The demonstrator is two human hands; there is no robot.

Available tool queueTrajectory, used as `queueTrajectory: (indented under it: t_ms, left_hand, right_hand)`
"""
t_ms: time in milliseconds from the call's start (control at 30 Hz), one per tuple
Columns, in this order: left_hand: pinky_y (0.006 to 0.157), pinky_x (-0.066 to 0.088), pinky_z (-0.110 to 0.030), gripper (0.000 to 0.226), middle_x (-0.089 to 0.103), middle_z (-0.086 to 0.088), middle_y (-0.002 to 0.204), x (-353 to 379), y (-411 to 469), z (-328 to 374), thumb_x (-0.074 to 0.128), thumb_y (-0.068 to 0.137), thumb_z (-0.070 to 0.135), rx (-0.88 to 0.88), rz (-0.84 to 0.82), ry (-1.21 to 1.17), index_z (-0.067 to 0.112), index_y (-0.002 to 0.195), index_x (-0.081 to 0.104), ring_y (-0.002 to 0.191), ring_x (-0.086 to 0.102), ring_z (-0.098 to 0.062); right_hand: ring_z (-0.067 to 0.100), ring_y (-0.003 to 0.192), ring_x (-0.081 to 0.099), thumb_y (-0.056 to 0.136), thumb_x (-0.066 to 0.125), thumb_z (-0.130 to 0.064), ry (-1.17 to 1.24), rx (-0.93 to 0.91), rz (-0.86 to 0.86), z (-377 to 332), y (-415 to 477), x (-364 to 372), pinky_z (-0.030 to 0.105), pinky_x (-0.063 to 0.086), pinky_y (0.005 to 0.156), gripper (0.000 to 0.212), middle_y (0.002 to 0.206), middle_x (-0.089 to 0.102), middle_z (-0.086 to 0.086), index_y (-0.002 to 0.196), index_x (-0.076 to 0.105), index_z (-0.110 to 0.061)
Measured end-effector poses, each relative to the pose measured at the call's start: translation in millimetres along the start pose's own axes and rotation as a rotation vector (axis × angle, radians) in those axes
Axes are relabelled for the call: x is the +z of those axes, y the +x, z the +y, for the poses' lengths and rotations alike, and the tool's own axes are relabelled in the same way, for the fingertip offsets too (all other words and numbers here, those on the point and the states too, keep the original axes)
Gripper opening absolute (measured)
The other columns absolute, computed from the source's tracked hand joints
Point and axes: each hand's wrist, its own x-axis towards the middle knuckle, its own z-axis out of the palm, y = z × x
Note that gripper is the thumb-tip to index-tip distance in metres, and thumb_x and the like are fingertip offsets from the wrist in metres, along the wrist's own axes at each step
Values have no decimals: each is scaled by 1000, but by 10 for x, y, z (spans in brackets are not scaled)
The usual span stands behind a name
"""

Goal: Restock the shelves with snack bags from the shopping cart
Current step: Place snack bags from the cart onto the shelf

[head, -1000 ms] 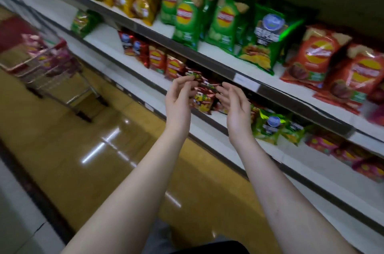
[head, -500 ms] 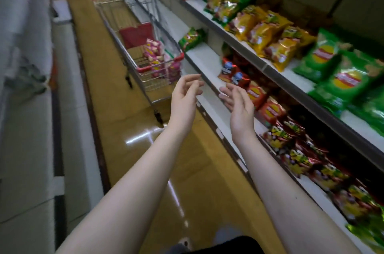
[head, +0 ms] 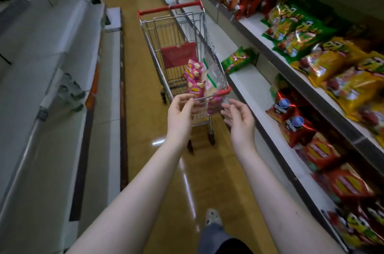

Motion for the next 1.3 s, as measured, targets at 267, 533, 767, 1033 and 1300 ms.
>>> queueTrajectory:
  t_ms: [267, 533, 767, 1033, 1300]
  left_hand:
    - [70, 55, -22, 13, 65, -6, 94, 182, 1528, -14, 45, 99, 11, -57, 34, 18, 10, 103, 58, 72, 64, -3]
    - [66, 51, -20, 13, 65, -4, 91, 127, 3070, -335, 47, 99, 11, -133, 1, -8, 10, 101, 59, 77, 62, -11]
    - [71, 51, -26, 12, 64, -5, 86, 18, 4425, -581, 46, 99, 10, -238, -163, 0, 7, 102, 56, 74, 60, -13]
    - [72, 47, -24, 5, 60, -4, 92, 183, 5483, -992, 53, 96, 12, -322, -304, 103, 15, 93, 56, 80, 59, -15]
    - [60, 48, -11, 31, 60, 1, 105, 367, 5801, -1831, 68, 86, 13, -477, -319, 221, 12, 111, 50, 89, 60, -8]
  right_hand:
    - [11, 93, 62, 99, 43, -14, 38, 87, -38, 188, 1558, 572, 10, 50, 69, 16, 106, 64, 4, 106, 56, -18]
    - [12, 95, 62, 98, 45, -15, -38, 167, 29, 683, 2687, 1158, 15, 51, 69, 16, 104, 64, 0, 98, 57, -26]
    - [10, 92, 62, 98, 45, -19, -115, 242, 194, 1038, 3559, 1741, 11, 51, 64, 11, 103, 62, -3, 98, 55, -25]
    - [5, 88, 61, 99, 44, -17, -216, 311, 424, 1425, 4203, 1853, 11, 49, 59, 14, 110, 60, 1, 107, 56, -17]
    - [30, 118, 53, 98, 45, -28, -341, 574, 574, 2085, 4363, 1578, 50, 50, 93, 23, 129, 53, 5, 116, 56, -18]
